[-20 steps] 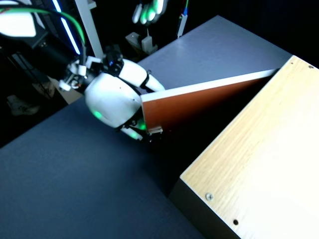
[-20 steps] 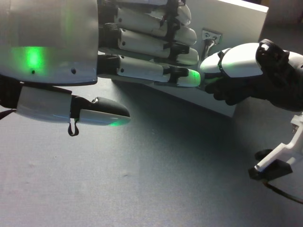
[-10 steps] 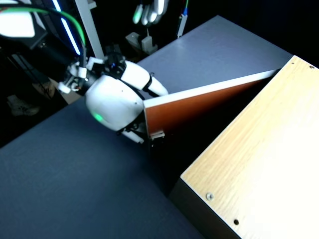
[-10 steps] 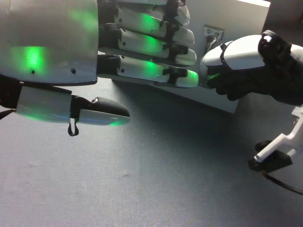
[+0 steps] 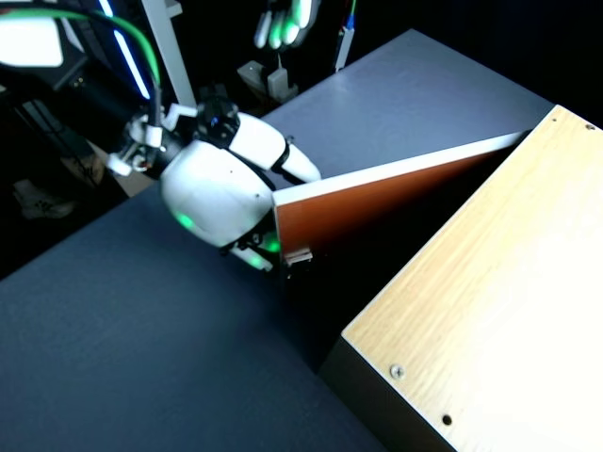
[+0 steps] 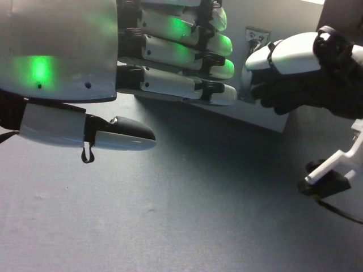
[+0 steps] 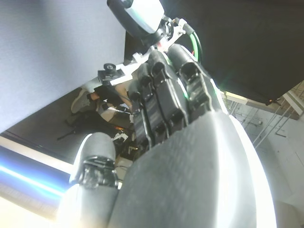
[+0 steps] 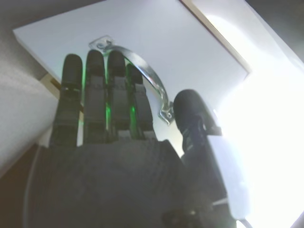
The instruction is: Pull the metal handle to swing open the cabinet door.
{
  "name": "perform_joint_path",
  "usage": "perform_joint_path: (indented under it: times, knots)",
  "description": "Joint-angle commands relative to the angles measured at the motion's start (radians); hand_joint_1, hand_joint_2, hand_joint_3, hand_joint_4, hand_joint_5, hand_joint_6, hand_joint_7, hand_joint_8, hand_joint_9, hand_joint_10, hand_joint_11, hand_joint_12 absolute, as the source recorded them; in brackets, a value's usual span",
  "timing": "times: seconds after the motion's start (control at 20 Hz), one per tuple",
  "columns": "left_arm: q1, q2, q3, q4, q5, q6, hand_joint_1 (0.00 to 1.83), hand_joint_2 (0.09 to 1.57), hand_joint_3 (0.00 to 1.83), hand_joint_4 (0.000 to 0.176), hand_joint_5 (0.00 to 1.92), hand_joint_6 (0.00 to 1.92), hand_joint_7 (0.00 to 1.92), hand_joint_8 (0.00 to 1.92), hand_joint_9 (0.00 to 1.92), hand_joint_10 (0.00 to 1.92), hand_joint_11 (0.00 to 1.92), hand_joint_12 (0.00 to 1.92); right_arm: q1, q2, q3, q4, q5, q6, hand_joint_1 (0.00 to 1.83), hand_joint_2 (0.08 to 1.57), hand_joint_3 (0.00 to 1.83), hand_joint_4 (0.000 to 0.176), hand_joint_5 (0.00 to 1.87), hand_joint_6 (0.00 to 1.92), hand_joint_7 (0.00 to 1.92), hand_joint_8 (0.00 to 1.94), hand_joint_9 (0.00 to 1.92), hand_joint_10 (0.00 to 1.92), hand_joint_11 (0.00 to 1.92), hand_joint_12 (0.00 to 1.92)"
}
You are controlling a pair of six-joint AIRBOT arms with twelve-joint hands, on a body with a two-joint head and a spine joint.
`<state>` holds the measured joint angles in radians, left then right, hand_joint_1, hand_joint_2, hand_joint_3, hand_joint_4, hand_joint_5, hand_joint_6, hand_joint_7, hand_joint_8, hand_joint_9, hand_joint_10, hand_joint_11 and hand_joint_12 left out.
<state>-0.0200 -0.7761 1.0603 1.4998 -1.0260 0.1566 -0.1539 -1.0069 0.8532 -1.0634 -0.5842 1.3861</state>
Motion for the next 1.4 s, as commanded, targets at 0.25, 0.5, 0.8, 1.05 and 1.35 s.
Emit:
perform_joint_path:
  times: [0.25,0.5,0.8,1.05,1.35]
  knots:
    - [-0.009,0.008,0.001,-0.099,-0.025,0.008,0.0,1.53,0.0,0.0,0.4,0.0,0.45,0.0,0.43,0.0,0.06,0.82,0.036,0.012,0.021,-0.066,0.082,0.001,0.0,1.57,0.11,0.0,0.42,0.0,0.44,0.0,0.4,0.0,0.0,1.02]
    - [-0.009,0.008,0.001,-0.099,-0.025,0.008,0.0,1.53,0.0,0.0,0.36,0.0,0.41,0.0,0.4,0.0,0.03,0.82,0.036,0.02,0.027,-0.066,0.103,-0.013,0.0,1.57,0.11,0.0,0.43,0.0,0.44,0.0,0.4,0.0,0.0,1.02]
    - [-0.009,0.008,0.001,-0.099,-0.025,0.008,0.0,1.54,0.0,0.0,0.37,0.0,0.43,0.01,0.41,0.01,0.04,0.83,0.036,0.043,0.031,-0.055,0.142,-0.079,0.0,1.57,0.11,0.0,0.43,0.0,0.43,0.0,0.39,0.0,0.0,1.01]
    - [-0.009,0.008,0.001,-0.099,-0.025,0.008,0.0,1.54,0.0,0.0,0.39,0.01,0.43,0.0,0.41,0.0,0.04,0.82,0.04,0.072,0.016,-0.021,0.167,-0.149,0.0,1.57,0.11,0.0,0.42,0.0,0.43,0.0,0.4,0.0,0.0,1.02]
    - [-0.009,0.008,0.001,-0.099,-0.025,0.008,0.0,1.54,0.0,0.0,0.38,0.01,0.43,0.0,0.41,0.01,0.05,0.81,0.048,0.113,-0.007,-0.018,0.168,-0.192,0.0,1.57,0.11,0.0,0.43,0.0,0.43,0.0,0.4,0.0,0.0,1.01]
